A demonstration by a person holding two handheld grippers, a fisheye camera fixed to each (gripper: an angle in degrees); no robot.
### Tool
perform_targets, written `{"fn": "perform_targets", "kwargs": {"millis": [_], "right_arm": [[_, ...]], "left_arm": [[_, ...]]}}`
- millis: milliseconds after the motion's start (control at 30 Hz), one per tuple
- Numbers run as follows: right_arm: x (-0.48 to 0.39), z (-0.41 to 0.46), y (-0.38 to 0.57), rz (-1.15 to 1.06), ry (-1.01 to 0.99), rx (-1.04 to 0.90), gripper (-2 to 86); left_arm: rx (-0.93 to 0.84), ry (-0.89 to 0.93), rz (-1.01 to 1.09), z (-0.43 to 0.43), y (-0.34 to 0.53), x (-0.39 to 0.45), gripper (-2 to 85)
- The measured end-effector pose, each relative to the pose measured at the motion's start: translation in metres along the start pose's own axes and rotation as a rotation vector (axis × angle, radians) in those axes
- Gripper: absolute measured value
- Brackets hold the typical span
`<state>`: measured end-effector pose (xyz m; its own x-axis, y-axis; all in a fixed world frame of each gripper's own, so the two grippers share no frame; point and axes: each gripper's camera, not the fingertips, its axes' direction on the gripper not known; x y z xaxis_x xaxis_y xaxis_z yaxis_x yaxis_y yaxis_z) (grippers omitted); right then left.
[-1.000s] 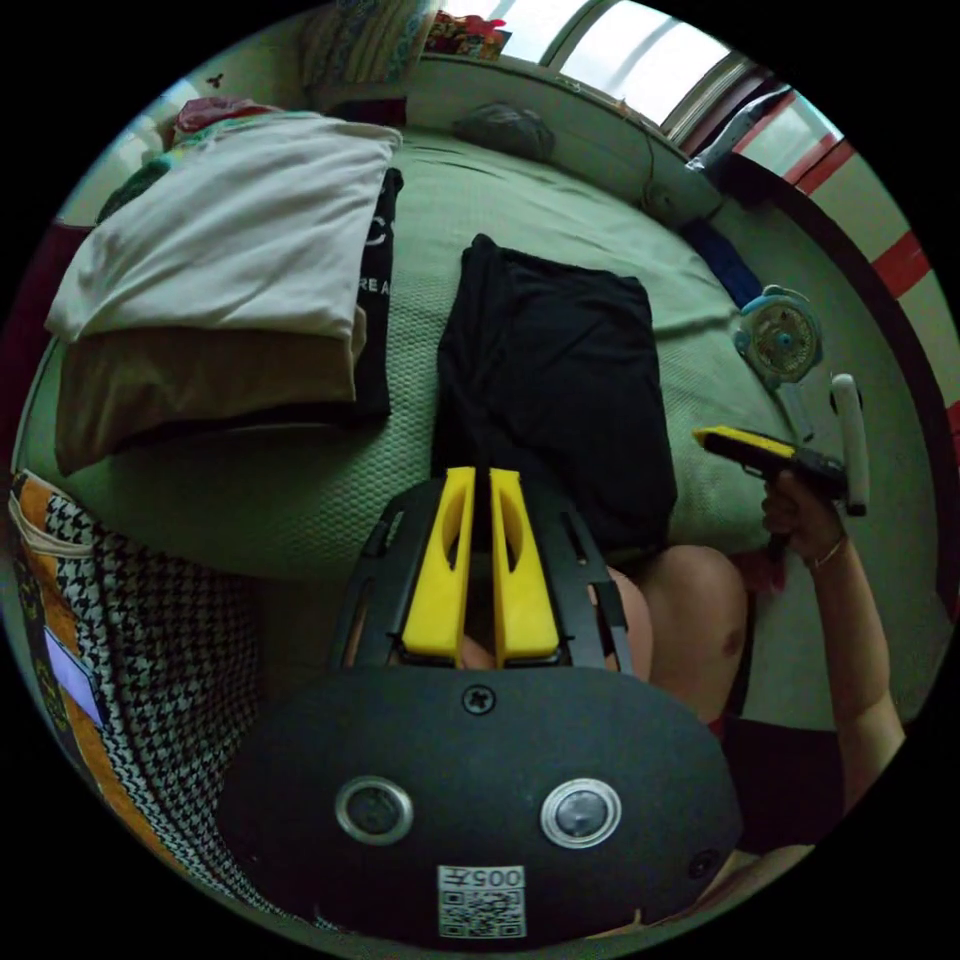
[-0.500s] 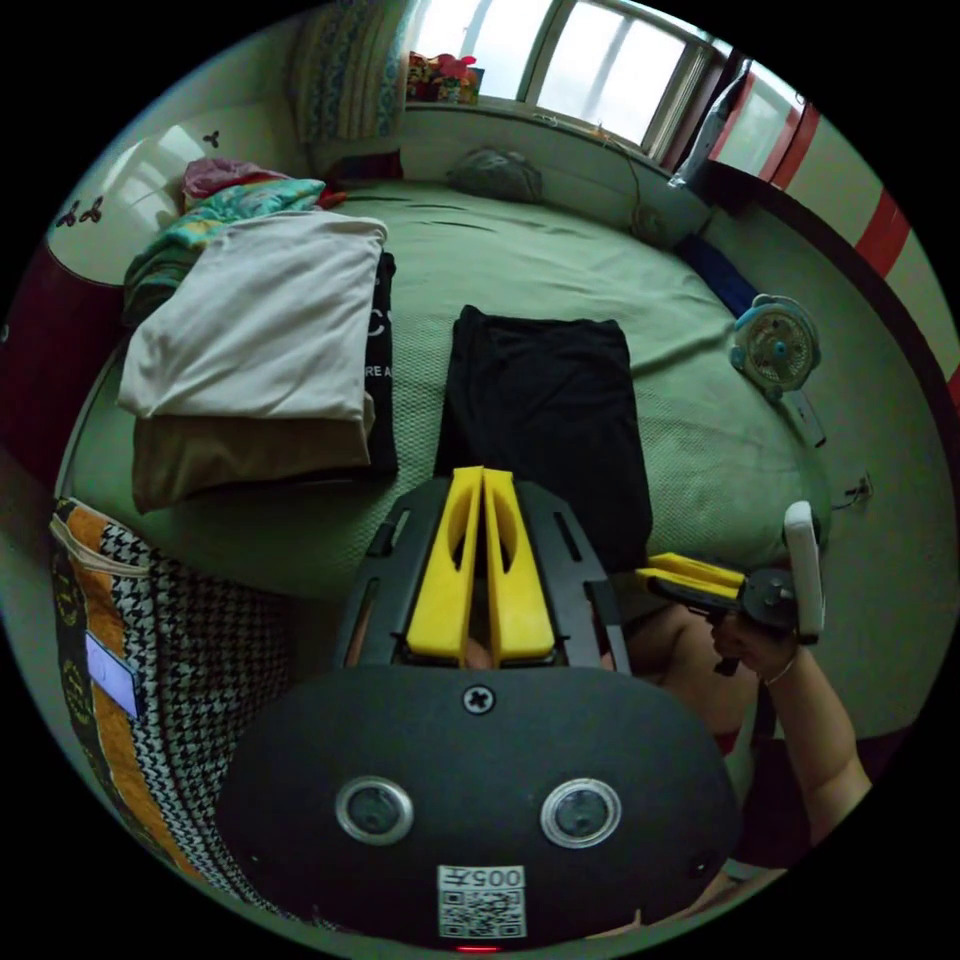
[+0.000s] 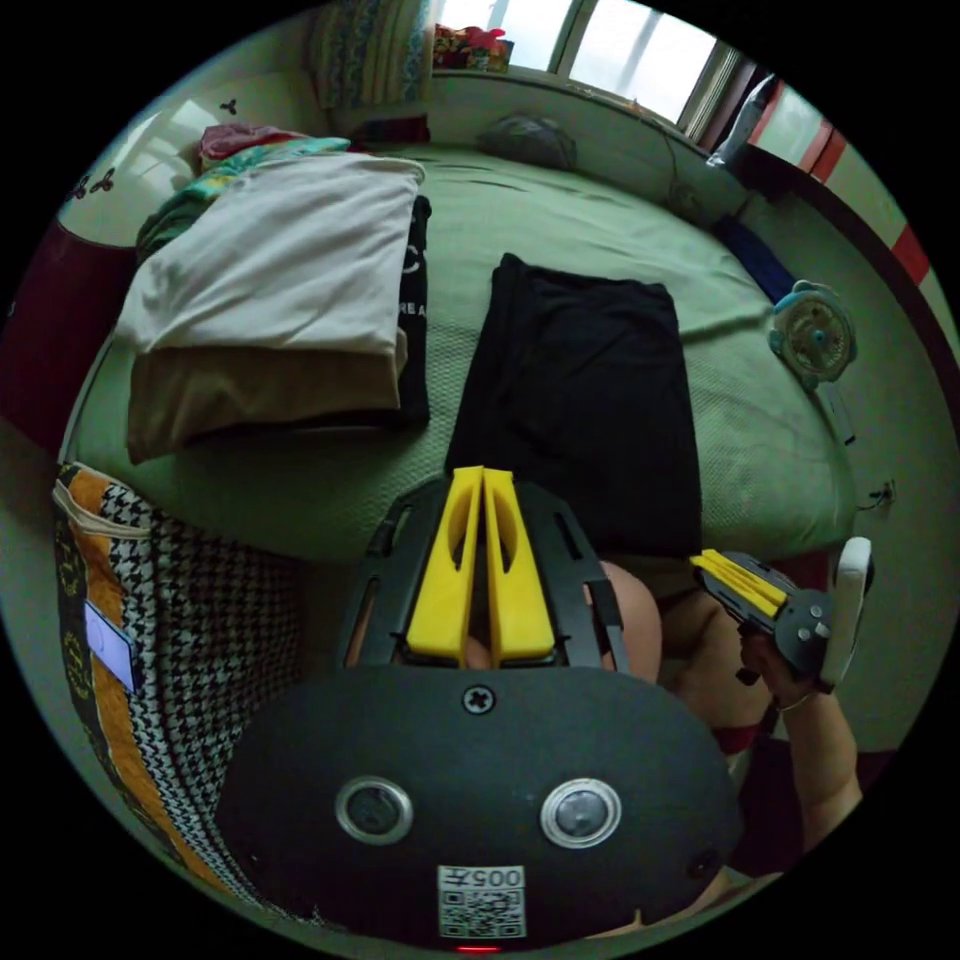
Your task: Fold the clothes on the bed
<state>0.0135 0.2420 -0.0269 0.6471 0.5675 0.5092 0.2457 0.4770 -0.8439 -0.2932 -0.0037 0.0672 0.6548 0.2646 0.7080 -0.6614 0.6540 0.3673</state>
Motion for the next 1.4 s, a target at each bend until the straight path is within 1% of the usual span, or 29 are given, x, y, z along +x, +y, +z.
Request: {"fn": "perform_targets", "kwargs": {"millis": [67,167,267,333,500,600,700,767,867,1067,1133,1200,1267,1400], "right_arm": [[0.001,0.003,0.002,-0.006,0.009,-0.027,-1.4],[0.007,-0.009,0.008,-0.025,-0.007,0.017,-1.0],[0.019,-0.019,0.01,-0.012,-0.011,0.04,-0.9],[0.028,-0.024,0.01,0.003,-0.011,0.042,-0.8],[0.057,-0.039,0.004,0.065,-0.036,0.109,-0.3],[0.077,-0.044,-0.007,0.095,-0.017,0.15,1.7],[0.101,-0.044,-0.026,0.143,0.007,0.196,4.5],[0.121,-0.04,-0.048,0.187,-0.011,0.217,6.5],[0.147,-0.032,-0.082,0.257,-0.058,0.226,7.6],[0.173,-0.02,-0.14,0.308,-0.043,0.287,8.0],[0.179,-0.014,-0.154,0.309,-0.048,0.28,8.2],[0.187,-0.003,-0.165,0.332,-0.038,0.234,8.0],[0.195,0.015,-0.173,0.365,-0.087,0.167,6.3],[0.202,0.016,-0.167,0.369,-0.085,0.227,3.1]], "left_arm": [[-0.013,-0.004,0.004,0.01,0.001,0.002,0.2],[-0.014,0.015,-0.019,0.024,0.0,0.0,1.2],[-0.01,0.072,-0.027,0.039,-0.005,0.0,4.9],[-0.031,0.081,-0.01,0.053,-0.011,0.006,9.5],[-0.076,0.089,0.036,0.086,-0.021,0.027,13.2],[-0.117,0.104,0.019,0.109,-0.025,0.038,12.8],[-0.109,0.078,0.024,0.12,-0.029,0.053,11.6],[-0.115,0.069,0.041,0.125,-0.033,0.064,10.5],[-0.126,0.11,0.047,0.134,-0.04,0.08,7.1],[-0.134,0.1,0.052,0.151,-0.054,0.113,5.4],[-0.137,0.102,0.062,0.157,-0.06,0.126,5.3],[-0.141,0.105,0.067,0.161,-0.065,0.137,5.2],[-0.144,0.106,0.068,0.164,-0.069,0.147,5.2],[-0.154,0.099,0.079,0.168,-0.08,0.174,5.0]]}}
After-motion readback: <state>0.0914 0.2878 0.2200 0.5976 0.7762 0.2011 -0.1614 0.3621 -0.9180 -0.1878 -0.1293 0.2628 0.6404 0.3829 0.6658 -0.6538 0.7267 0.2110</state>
